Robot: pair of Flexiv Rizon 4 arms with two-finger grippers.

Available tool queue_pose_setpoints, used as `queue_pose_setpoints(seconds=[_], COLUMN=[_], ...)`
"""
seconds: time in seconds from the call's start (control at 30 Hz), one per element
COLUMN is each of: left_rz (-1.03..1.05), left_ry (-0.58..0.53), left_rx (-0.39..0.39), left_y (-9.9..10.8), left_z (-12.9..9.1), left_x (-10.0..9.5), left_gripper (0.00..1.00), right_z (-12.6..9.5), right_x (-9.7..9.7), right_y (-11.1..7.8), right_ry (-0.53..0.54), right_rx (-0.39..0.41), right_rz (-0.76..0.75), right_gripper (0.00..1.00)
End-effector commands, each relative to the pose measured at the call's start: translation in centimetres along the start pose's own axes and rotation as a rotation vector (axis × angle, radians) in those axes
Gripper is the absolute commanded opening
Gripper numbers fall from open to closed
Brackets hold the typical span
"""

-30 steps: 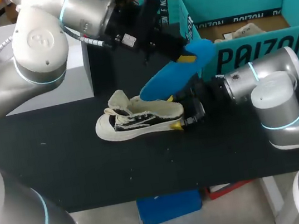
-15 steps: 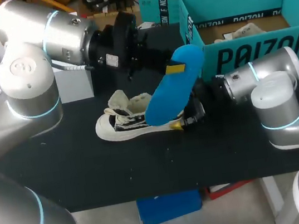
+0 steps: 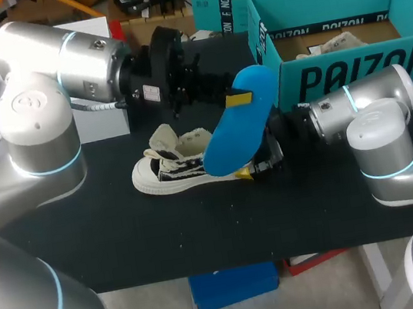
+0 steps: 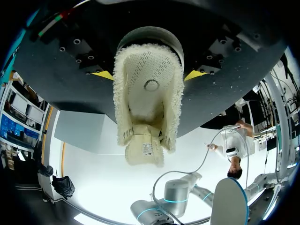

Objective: Take the shoe out of the shoebox, open the shoe tongue, remove and reinsert the insole, then place the shoe into the shoebox

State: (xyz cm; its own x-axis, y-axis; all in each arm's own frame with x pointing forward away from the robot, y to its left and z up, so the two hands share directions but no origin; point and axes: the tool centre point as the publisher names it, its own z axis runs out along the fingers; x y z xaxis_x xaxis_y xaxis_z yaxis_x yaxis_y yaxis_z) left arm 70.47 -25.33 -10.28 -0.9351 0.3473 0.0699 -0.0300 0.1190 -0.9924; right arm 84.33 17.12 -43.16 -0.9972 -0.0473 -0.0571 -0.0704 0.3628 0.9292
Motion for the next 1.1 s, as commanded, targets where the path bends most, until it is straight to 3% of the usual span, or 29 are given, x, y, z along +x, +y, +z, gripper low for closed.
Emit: queue_pose_setpoints(seconds=[0.03,0.17,0.37,0.6,1.1], left_rz=[-0.075,-0.188,-0.234,-0.332,-0.342], left_ry=[-0.103,-0.192,-0.278,-0.331,-0.367], left_rx=[0.207,0.434,0.56,0.699,0.638], left_y=[0.7,0.3,-1.0,-2.8,-6.0], left_z=[-1.0,-2.0,-3.8,-5.0,-6.4], left_x=[1.1,1.3,1.3,3.0,4.4], left_gripper=[0.0,0.0,0.0,0.0,0.0], right_z=[0.3,0.3,0.3,0.3,0.3], right_x=[0.0,0.0,0.0,0.0,0.0], right_y=[-0.1,-0.1,-0.1,-0.1,-0.1], right_ry=[0.0,0.0,0.0,0.0,0.0], right_rx=[0.003,0.003,0.003,0.003,0.003], right_rz=[0.002,0.002,0.002,0.002,0.002], right_gripper=[0.0,0.0,0.0,0.0,0.0])
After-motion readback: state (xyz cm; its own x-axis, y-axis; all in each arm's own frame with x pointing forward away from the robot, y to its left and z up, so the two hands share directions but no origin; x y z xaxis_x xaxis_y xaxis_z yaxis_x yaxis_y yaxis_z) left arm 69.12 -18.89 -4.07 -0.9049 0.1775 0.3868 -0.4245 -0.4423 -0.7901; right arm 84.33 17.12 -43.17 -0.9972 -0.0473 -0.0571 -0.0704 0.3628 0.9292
